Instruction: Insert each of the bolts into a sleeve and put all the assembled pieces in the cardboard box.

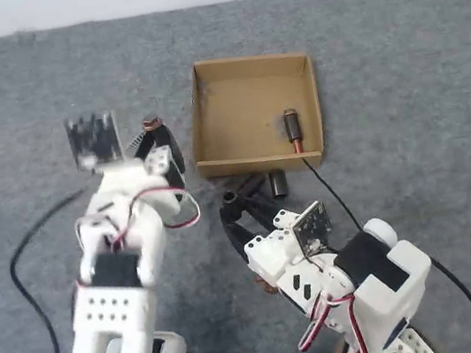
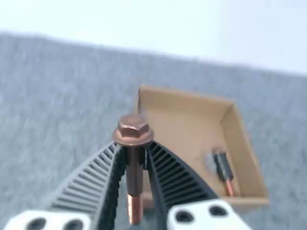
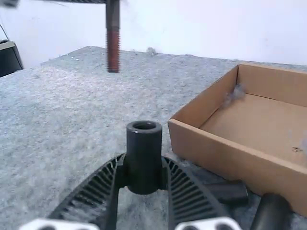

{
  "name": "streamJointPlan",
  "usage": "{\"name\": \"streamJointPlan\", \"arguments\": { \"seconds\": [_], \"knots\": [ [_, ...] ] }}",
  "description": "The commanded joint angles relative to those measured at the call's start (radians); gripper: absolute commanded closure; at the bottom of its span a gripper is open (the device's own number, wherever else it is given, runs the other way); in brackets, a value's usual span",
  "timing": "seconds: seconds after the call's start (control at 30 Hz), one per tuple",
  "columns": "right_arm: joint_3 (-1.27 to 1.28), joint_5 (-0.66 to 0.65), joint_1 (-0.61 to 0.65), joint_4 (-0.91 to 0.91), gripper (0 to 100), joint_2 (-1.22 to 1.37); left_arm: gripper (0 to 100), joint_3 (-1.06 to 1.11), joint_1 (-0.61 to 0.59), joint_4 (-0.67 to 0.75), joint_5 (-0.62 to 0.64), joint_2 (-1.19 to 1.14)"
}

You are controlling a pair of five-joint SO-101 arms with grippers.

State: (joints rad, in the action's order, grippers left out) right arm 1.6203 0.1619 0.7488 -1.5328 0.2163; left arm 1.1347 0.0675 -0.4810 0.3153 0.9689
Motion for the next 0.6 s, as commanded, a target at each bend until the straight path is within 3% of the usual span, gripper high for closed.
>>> {"name": "streamJointPlan", "arguments": {
  "seconds": [0.0,0.2,0.37,0.57],
  "knots": [
    [0.025,-0.011,0.01,0.004,99.1,-0.01,99,0.154,0.008,0.21,-0.006,0.23],
    [0.025,-0.012,0.041,0.005,99.1,-0.01,99,0.24,0.075,0.21,-0.006,0.433],
    [0.025,-0.012,0.044,0.005,99.1,-0.01,99,0.246,0.181,0.011,-0.011,0.545],
    [0.025,-0.058,0.079,0.047,99.1,-0.01,99,0.254,0.215,-0.015,-0.011,0.595]
  ]
}}
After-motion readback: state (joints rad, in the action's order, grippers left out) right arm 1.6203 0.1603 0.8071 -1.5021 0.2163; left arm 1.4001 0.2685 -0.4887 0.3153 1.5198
